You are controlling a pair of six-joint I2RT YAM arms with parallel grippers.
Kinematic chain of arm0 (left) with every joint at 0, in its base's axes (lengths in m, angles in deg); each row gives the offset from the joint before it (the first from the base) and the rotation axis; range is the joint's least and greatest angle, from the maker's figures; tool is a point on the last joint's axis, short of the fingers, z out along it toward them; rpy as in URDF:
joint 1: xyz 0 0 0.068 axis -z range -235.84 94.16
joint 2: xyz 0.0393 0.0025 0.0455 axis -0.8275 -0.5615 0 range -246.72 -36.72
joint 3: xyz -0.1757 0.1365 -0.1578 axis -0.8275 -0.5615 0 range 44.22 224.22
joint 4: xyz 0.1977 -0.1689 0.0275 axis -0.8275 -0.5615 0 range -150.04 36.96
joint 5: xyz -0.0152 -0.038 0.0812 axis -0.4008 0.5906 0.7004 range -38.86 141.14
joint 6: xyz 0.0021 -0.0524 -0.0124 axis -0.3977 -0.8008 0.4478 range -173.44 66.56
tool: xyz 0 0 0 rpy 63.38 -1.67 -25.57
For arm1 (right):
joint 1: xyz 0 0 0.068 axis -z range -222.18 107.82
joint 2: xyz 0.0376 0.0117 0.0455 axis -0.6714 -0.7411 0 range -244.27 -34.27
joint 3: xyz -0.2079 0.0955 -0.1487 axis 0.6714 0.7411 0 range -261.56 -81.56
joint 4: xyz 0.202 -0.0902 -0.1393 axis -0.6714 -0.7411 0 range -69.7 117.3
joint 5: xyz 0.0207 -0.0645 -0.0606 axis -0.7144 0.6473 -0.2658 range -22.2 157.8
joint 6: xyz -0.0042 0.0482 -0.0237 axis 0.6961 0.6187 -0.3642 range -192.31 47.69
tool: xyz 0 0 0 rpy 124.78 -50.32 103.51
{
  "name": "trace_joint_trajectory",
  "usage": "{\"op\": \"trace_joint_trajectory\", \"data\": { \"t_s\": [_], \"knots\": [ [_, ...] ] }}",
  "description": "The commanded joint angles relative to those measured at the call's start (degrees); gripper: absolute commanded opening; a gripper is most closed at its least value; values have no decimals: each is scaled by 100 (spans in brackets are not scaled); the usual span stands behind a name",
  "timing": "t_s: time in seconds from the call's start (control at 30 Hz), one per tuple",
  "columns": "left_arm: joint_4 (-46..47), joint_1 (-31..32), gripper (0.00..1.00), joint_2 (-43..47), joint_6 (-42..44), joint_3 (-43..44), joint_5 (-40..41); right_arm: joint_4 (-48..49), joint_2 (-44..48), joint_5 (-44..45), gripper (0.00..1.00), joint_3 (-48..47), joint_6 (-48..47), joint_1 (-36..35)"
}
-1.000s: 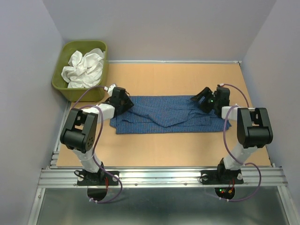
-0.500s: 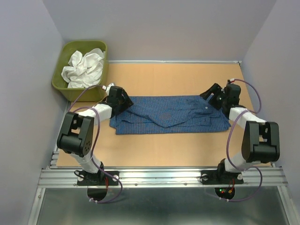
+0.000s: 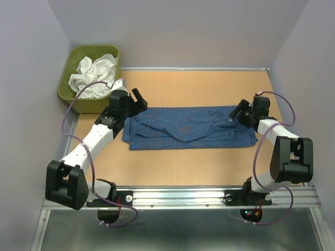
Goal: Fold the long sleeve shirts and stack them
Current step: Fold the shirt
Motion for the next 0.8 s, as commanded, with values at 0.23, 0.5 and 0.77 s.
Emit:
{"op": "trace_joint_trajectory", "data": {
  "t_s": [0.23, 0.5, 0.77],
  "knots": [
    [-318, 13, 89, 1058, 1258, -994, 1092, 133, -292, -425, 66, 183, -676, 72],
    [-98, 13, 88, 997, 1320, -1021, 1189, 142, -354, -459, 43, 227, -834, 72],
    [-80, 13, 89, 1076, 1302, -1048, 1223, 28, 76, -275, 6, 43, -914, 72]
  ]
}}
